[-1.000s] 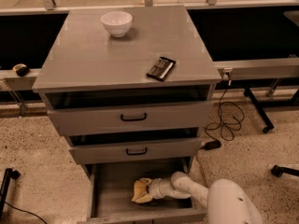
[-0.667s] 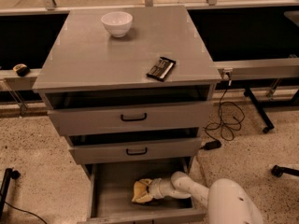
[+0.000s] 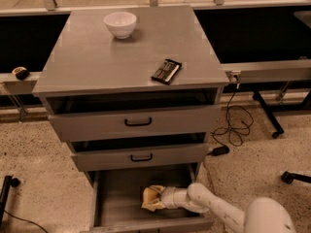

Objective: Pick sponge from bottom drawer and place on counter

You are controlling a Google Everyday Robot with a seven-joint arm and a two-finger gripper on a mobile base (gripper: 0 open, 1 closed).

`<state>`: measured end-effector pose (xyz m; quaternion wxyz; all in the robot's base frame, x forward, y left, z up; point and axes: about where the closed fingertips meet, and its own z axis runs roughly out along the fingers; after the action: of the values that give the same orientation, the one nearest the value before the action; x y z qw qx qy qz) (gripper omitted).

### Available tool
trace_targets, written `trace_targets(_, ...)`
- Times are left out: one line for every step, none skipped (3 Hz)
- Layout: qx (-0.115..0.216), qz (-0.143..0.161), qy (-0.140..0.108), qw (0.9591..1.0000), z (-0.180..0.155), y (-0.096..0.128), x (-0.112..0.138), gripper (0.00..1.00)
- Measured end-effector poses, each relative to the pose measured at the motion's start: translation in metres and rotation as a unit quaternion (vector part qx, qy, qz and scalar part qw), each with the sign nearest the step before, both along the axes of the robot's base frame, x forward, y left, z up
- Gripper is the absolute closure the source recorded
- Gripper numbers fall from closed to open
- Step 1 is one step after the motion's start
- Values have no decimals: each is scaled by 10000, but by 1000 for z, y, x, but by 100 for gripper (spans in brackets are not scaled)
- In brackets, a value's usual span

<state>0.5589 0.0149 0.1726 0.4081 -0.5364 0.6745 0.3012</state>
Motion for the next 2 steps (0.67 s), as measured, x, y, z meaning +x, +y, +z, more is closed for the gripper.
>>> trace_targets(370, -125, -545, 9978, 54, -21, -3, 100)
trace_targets(643, -109, -965, 9932, 105, -32, -8, 100)
